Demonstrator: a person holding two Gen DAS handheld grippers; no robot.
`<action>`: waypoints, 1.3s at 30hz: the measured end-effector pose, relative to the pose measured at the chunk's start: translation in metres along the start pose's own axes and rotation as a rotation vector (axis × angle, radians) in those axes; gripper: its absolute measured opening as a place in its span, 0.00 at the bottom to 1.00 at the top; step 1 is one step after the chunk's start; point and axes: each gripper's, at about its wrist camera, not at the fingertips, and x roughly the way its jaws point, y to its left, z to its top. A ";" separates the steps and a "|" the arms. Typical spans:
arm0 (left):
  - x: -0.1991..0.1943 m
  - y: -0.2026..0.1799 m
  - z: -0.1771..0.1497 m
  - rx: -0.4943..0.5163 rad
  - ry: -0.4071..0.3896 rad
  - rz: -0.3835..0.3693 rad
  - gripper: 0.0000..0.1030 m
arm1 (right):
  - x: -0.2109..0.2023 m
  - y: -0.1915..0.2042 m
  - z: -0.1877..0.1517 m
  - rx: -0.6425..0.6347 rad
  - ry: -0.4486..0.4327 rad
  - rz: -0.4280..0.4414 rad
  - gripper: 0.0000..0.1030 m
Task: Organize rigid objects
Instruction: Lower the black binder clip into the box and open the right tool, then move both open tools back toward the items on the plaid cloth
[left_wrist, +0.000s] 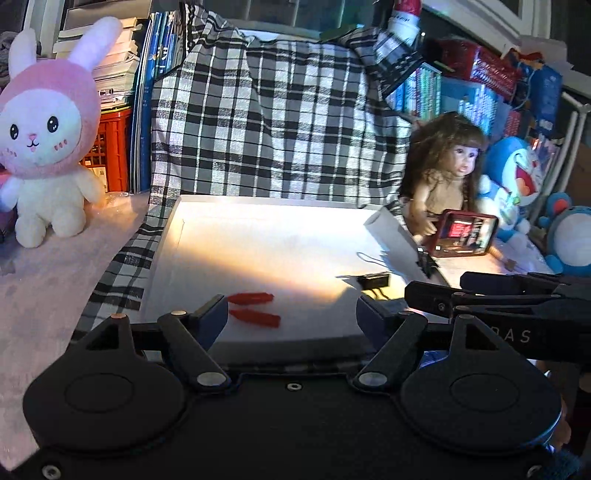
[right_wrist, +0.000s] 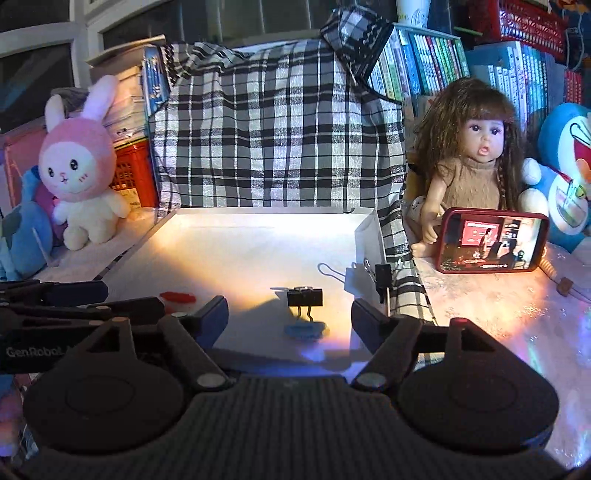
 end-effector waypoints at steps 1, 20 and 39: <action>-0.005 -0.001 -0.002 0.000 -0.005 -0.005 0.73 | -0.005 -0.001 -0.002 0.002 -0.005 0.006 0.82; -0.080 -0.005 -0.073 -0.061 -0.087 -0.034 0.76 | -0.068 0.006 -0.058 -0.055 -0.090 0.023 0.88; -0.116 -0.017 -0.131 0.027 -0.119 0.000 0.77 | -0.096 0.014 -0.112 -0.053 -0.093 0.016 0.90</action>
